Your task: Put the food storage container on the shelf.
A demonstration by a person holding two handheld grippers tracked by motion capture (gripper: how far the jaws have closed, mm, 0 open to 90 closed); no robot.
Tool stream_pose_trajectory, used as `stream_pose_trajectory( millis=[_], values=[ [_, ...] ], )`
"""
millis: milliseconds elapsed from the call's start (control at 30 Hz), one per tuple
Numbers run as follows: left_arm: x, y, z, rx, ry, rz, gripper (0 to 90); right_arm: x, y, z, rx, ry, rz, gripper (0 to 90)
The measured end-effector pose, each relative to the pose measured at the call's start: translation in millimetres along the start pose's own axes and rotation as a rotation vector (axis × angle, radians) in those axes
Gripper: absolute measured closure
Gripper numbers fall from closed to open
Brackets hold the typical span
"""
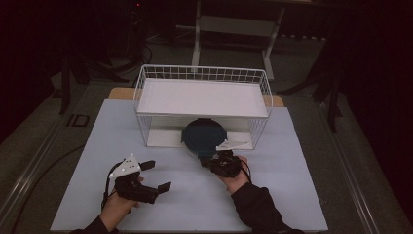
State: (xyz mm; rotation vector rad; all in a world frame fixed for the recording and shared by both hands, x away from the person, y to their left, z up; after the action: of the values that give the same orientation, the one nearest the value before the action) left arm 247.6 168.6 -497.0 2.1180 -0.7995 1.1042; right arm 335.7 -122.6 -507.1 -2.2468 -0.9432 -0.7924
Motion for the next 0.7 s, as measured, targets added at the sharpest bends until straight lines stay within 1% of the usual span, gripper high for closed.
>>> stream_pose_trajectory(
  millis=[167, 200, 333, 433, 467, 500, 667, 700],
  values=[
    [-0.6, -0.8, 1.4, -0.002, -0.001, -0.001, 0.0, 1.6, 4.7, 0.2, -0.010, 0.007, 0.019, 90.0],
    [-0.6, -0.7, 1.6, -0.003, 0.002, -0.002, 0.0, 3.4, 7.4, 0.8, -0.022, 0.008, 0.022, 90.0],
    [-0.1, -0.3, 1.4, 0.000, 0.003, 0.003, 0.0, 4.8, 9.5, 1.6, -0.031, 0.012, 0.022, 90.0],
    [0.0, 0.0, 1.3, 0.002, 0.004, 0.007, 0.0, 9.8, 15.2, 3.3, -0.053, 0.022, 0.028, 90.0],
    [0.0, 0.1, 1.3, 0.000, 0.005, 0.006, 0.0, 11.3, 16.5, 3.3, -0.069, 0.022, 0.022, 90.0],
    [0.0, 0.4, 1.1, -0.002, 0.008, 0.006, 0.0, 13.3, 19.6, 3.7, -0.076, 0.029, 0.031, 90.0],
    [-0.2, 0.5, 1.3, -0.003, 0.008, 0.005, 0.0, 18.7, 26.3, 5.7, -0.093, 0.038, 0.038, 90.0],
    [-0.2, 0.5, 1.0, -0.005, 0.011, 0.006, 0.0, 21.4, 29.4, 6.8, -0.097, 0.045, 0.051, 90.0]
  ],
)
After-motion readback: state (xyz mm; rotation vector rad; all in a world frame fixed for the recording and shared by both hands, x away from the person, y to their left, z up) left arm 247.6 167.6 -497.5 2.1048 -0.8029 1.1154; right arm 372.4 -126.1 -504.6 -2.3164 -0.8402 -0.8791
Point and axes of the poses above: each handheld gripper's, and its own axes: z roughly forward along the jaws, x roughly out of its top, y roughly to its right, the point moved 1 cm from there along z, roughly forward along the jaws, and after that the axes turned 6 degrees about -y, right-handed, at the moved point
